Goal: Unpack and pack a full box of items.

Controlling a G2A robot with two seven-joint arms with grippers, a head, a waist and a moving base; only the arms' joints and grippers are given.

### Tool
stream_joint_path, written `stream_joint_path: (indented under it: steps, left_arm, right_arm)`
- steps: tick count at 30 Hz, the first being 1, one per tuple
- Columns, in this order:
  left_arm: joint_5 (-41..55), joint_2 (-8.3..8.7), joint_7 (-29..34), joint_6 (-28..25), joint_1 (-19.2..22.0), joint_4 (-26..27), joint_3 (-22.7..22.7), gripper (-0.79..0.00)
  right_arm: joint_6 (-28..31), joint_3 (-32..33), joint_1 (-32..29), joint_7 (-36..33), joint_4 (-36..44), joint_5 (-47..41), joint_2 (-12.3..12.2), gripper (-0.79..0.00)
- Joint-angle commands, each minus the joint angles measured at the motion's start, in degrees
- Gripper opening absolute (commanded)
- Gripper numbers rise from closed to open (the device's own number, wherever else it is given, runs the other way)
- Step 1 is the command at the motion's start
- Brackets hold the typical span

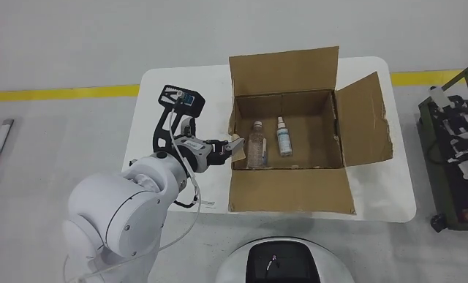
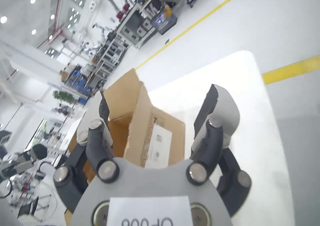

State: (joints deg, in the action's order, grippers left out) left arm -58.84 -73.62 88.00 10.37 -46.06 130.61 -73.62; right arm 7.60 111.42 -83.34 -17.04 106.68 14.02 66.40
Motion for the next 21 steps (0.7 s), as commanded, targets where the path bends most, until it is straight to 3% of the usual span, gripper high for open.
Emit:
stream_joint_path:
  steps: [1, 5, 12, 21]
  left_arm:
    - [0.0, 0.0, 0.0, 0.0, 0.0, 0.0, 0.0, 0.0]
    - [0.0, 0.0, 0.0, 0.0, 0.0, 0.0, 0.0, 0.0]
    - [0.0, 0.0, 0.0, 0.0, 0.0, 0.0, 0.0, 0.0]
    - [0.0, 0.0, 0.0, 0.0, 0.0, 0.0, 0.0, 0.0]
  right_arm:
    - [-0.9, -1.3, -0.3, 2.2, -1.8, 0.5, 0.2, -0.785]
    - [-3.3, -6.5, 0.6, 4.7, -3.8, 0.4, 0.8, -0.785]
    - [0.8, -14.6, 3.6, 2.2, -2.5, 2.2, 1.1, -0.785]
    - [6.4, -19.6, 4.1, -8.0, 0.8, 6.7, 0.6, -0.785]
